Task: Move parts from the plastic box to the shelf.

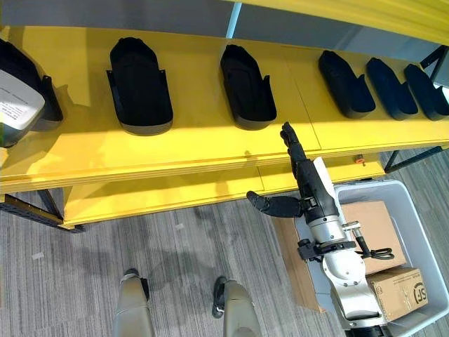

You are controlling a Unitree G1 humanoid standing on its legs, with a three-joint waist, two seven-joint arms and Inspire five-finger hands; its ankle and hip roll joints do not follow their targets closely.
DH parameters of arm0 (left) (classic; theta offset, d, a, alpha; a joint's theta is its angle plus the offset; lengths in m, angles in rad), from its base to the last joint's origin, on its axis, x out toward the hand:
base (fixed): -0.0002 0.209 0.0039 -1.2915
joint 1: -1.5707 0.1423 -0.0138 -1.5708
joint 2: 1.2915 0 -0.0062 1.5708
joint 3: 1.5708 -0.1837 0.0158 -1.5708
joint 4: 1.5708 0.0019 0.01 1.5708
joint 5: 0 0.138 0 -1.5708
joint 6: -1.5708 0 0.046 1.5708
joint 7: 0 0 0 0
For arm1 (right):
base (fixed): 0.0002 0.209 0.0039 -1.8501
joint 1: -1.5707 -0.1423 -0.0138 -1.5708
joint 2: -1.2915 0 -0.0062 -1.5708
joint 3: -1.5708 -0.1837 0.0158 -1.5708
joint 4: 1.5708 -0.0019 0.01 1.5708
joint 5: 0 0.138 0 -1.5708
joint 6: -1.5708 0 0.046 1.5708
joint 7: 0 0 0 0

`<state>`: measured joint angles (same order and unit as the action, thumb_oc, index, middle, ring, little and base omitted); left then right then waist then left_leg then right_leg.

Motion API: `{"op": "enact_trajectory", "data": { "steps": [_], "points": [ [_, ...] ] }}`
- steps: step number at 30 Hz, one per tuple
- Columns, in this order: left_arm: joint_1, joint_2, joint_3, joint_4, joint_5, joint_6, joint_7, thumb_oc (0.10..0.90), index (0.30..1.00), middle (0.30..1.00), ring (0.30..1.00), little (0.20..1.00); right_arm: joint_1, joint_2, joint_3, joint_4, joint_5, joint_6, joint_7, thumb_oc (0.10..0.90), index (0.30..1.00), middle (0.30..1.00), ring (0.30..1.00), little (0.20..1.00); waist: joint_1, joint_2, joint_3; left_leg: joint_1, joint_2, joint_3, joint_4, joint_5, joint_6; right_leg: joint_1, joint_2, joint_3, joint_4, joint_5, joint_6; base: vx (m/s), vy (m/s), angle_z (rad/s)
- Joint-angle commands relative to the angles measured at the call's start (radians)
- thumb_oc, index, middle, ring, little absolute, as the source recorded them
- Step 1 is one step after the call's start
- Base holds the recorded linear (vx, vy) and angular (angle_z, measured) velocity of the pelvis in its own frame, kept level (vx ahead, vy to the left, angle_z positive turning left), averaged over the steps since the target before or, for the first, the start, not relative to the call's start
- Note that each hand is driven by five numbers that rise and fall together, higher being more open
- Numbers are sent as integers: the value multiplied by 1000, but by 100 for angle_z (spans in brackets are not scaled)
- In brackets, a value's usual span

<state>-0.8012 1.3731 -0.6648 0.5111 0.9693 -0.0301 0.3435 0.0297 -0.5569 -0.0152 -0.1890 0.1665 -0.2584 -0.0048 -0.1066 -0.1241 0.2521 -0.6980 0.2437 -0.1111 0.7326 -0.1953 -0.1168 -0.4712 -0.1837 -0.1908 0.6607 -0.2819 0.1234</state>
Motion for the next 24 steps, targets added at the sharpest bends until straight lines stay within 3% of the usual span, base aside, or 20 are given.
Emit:
{"op": "enact_trajectory", "data": {
  "steps": [1,7,14,18,24],
  "points": [
    [-83,45,63,-7,-10,39,27,900,1000,1000,1000,1000,-73,-64,-129,-112,43,-112,-37,900,1000,1000,1000,1000,-24,50,-60,50,2,65,40,-102,93,98,11,46,-70,-30,-19,0,0,0],
    [-40,-5,124,-28,-41,40,26,900,1000,1000,1000,1000,-68,-58,-128,-115,38,-105,-39,900,1000,1000,1000,1000,-25,50,-57,49,-1,68,41,-102,91,92,7,46,-62,-33,-24,0,0,0],
    [23,-93,232,-28,-148,44,29,900,1000,1000,1000,1000,-61,-49,-117,-118,32,-94,-38,900,1000,1000,1000,1000,-24,49,-55,55,-1,71,35,-98,87,82,5,48,-45,-38,-30,0,0,0],
    [110,-181,346,-56,-253,42,44,900,1000,1000,1000,1000,-48,-32,-114,-118,27,-81,-37,900,1000,1000,1000,1000,-20,46,-50,66,-3,71,31,-94,85,81,3,49,-32,-43,-36,0,-5,-1],
    [182,-239,416,-96,-299,37,44,900,1000,1000,1000,1000,-49,-18,-112,-116,29,-71,-36,900,1000,1000,1000,1000,-16,45,-45,77,-6,72,20,-89,82,83,0,46,-24,-49,-40,0,0,0]
  ]
}}
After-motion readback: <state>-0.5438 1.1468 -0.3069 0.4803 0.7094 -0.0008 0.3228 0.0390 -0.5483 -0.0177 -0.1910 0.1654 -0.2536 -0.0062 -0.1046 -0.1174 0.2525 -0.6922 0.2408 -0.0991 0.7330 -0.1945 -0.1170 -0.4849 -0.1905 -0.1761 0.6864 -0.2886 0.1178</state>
